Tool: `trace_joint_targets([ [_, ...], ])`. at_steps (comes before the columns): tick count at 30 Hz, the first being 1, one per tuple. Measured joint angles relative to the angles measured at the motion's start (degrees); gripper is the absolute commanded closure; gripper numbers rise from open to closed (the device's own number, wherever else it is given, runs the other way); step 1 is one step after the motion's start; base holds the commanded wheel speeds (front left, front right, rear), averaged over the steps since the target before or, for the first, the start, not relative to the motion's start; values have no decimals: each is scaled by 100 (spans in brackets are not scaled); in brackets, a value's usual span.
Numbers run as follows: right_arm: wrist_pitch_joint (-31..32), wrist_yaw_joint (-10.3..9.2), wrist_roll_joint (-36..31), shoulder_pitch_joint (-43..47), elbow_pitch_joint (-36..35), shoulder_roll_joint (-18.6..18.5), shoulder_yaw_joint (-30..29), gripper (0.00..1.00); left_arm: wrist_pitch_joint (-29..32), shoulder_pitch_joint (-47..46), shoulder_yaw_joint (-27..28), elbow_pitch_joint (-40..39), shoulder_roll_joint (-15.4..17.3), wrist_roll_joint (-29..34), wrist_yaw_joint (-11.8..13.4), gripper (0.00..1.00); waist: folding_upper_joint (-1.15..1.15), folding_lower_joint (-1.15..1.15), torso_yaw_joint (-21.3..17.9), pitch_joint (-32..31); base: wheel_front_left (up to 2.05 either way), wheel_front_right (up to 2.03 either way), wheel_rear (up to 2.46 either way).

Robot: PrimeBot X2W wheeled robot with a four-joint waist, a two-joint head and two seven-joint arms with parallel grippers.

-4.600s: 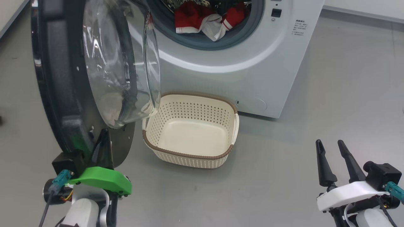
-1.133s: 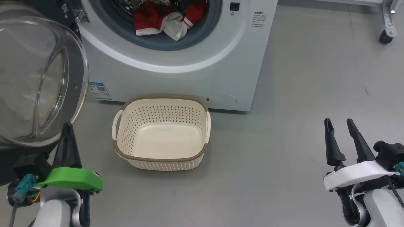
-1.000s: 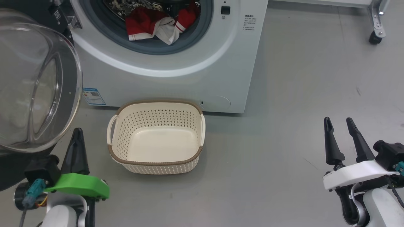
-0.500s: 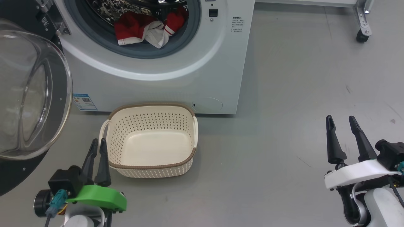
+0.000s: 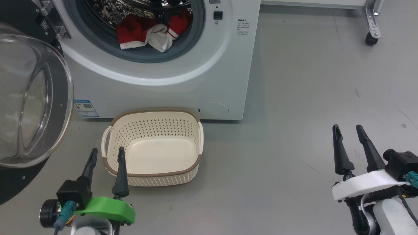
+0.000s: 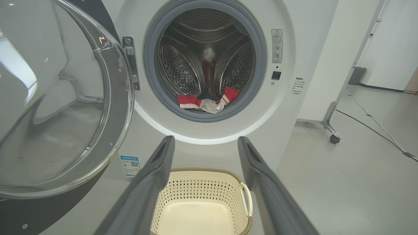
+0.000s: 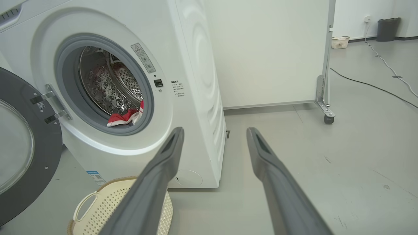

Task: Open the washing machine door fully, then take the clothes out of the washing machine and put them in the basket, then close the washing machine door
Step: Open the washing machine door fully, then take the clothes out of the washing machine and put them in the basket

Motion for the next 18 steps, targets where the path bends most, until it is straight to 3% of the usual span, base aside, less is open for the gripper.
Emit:
trace_joint_targets([
  [18,0,1,-42,16,2,27,20,0,-48,125,-97,0,-8,-3,52,0,0,0,-12,-51,0,0,0],
])
